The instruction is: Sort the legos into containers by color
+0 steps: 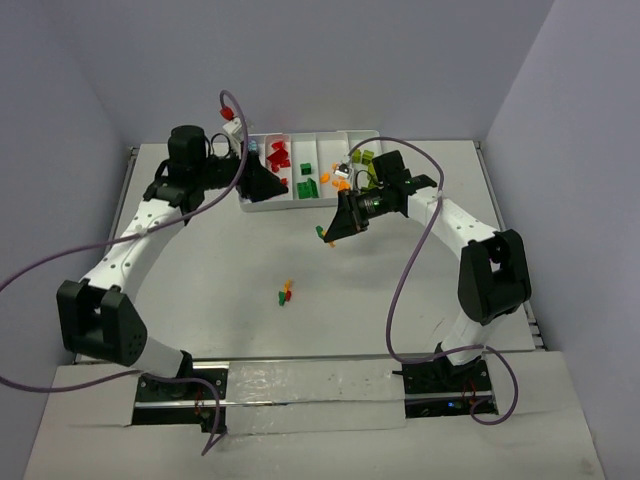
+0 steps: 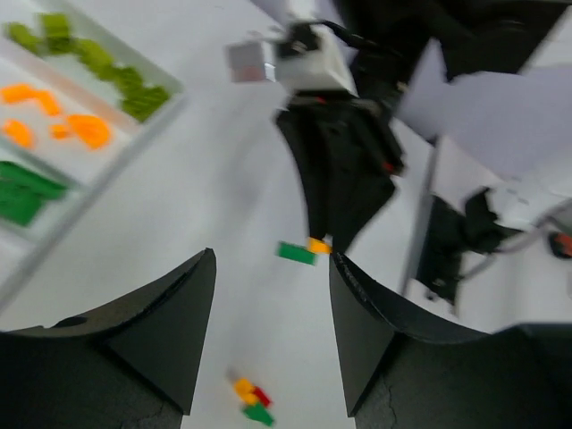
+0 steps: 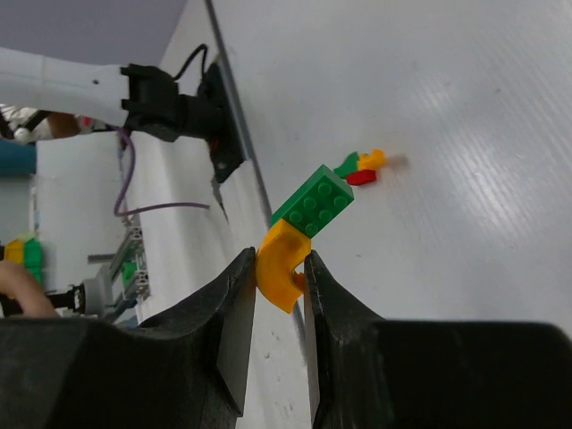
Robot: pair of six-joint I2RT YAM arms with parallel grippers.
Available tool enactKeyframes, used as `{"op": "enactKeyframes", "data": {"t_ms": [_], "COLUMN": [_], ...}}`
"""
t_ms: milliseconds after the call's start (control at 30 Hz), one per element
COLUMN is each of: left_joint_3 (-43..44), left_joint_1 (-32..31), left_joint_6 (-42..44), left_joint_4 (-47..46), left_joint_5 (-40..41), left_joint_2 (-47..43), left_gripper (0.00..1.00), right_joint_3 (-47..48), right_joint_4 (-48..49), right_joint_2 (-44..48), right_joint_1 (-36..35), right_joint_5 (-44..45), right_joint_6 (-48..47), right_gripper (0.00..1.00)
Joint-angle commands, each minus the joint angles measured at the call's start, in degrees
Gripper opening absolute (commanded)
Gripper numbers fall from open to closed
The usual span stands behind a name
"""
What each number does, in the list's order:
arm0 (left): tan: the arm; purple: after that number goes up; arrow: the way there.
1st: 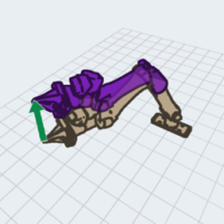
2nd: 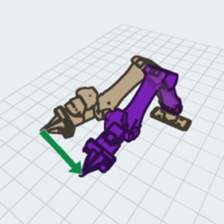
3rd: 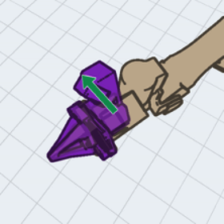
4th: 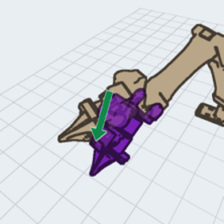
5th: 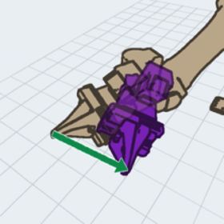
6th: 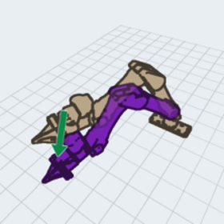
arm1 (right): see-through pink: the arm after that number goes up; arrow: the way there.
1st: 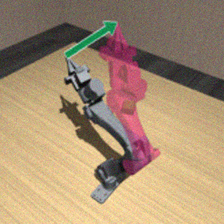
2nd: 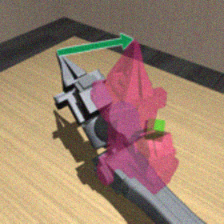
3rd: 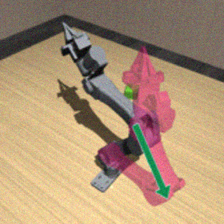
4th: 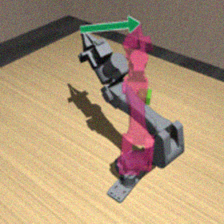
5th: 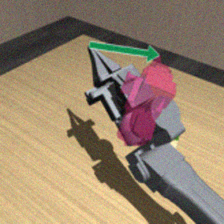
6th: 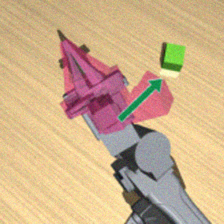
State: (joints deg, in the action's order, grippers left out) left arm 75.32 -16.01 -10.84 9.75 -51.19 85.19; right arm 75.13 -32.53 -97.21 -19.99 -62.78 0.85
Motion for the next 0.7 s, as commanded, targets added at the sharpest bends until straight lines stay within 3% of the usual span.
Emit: {"op": "enactKeyframes", "data": {"t_ms": [0, 167, 300, 667], "left_joint_3": [-7.09, -14.31, -20.80, -29.79], "left_joint_1": [0.11, 0.19, 0.11, -1.36], "left_joint_6": [-10.27, -20.43, -28.66, -70.04], "left_joint_4": [-3.74, -14.13, -25.78, -74.48], "left_joint_5": [-14.72, -21.40, -22.12, -20.39], "left_joint_2": [0.82, -2.12, -5.25, 1.23], "left_gripper": [0.62, 0.61, 0.60, 0.67], "right_joint_3": [1.43, -0.07, -5.14, -3.27], "right_joint_4": [1.91, 2.91, 12.59, 10.21], "right_joint_2": [2.53, 8.16, 12.68, 13.42], "right_joint_1": [-0.28, -1.37, -1.61, -6.11], "right_joint_5": [-8.15, -6.22, -5.95, -5.78], "right_joint_6": [-2.13, -6.29, -4.11, -8.49], "right_gripper": [0.00, 0.00, 0.00, 0.00]}}
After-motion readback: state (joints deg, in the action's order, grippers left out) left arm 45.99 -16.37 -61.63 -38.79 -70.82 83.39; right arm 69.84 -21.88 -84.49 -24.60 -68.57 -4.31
